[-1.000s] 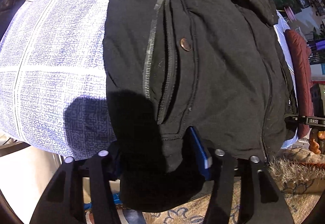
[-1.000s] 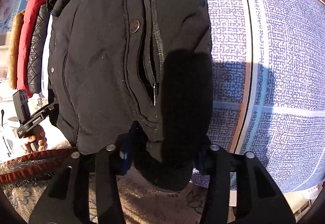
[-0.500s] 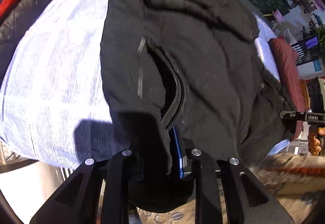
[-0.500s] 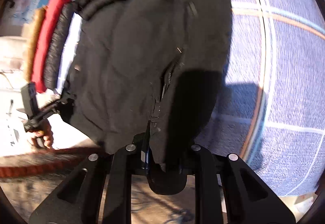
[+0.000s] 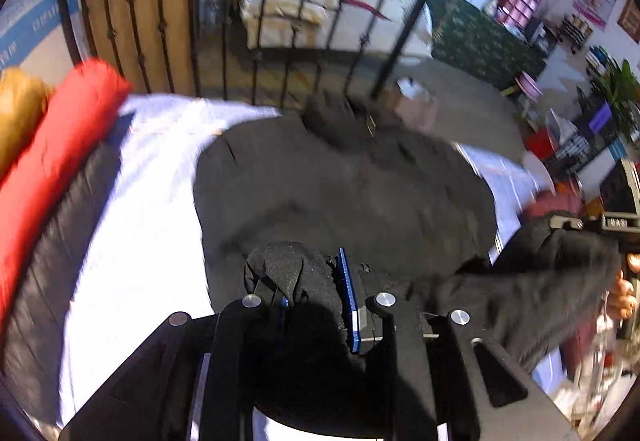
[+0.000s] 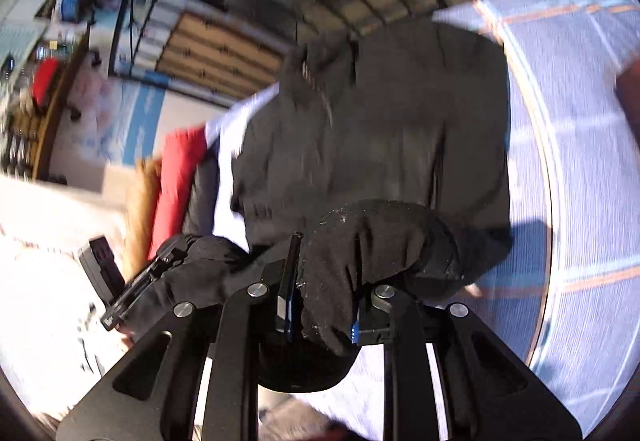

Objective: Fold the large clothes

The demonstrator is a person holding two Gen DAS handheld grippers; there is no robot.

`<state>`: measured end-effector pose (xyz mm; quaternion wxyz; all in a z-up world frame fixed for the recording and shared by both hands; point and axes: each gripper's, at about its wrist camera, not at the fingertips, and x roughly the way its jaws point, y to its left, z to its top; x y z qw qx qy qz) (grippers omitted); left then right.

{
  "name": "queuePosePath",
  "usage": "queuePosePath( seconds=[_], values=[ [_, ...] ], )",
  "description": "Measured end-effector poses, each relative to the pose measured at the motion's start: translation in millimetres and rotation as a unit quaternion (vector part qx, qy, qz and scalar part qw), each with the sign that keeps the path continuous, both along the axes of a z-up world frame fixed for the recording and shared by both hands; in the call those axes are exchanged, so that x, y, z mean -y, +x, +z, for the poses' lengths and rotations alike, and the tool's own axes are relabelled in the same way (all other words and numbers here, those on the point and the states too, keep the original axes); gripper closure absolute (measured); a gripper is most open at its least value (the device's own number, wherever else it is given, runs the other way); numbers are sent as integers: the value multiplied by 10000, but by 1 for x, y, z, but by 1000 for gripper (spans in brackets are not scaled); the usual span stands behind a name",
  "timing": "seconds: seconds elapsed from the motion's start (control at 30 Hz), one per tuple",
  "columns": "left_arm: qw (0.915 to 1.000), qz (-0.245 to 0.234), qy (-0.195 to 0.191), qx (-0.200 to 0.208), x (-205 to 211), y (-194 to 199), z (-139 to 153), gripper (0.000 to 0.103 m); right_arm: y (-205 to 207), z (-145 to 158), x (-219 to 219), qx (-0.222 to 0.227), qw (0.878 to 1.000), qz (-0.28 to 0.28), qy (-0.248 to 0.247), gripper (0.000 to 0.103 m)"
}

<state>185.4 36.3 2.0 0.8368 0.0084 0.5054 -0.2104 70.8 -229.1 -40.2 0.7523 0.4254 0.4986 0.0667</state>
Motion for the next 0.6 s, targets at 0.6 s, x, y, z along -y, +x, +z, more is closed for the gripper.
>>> queuePosePath(
  seconds=[0.6],
  values=[
    [9985, 272, 393, -280, 28, 131, -27, 82, 93, -36, 69, -501, 9901, -1115, 688, 83]
  ],
)
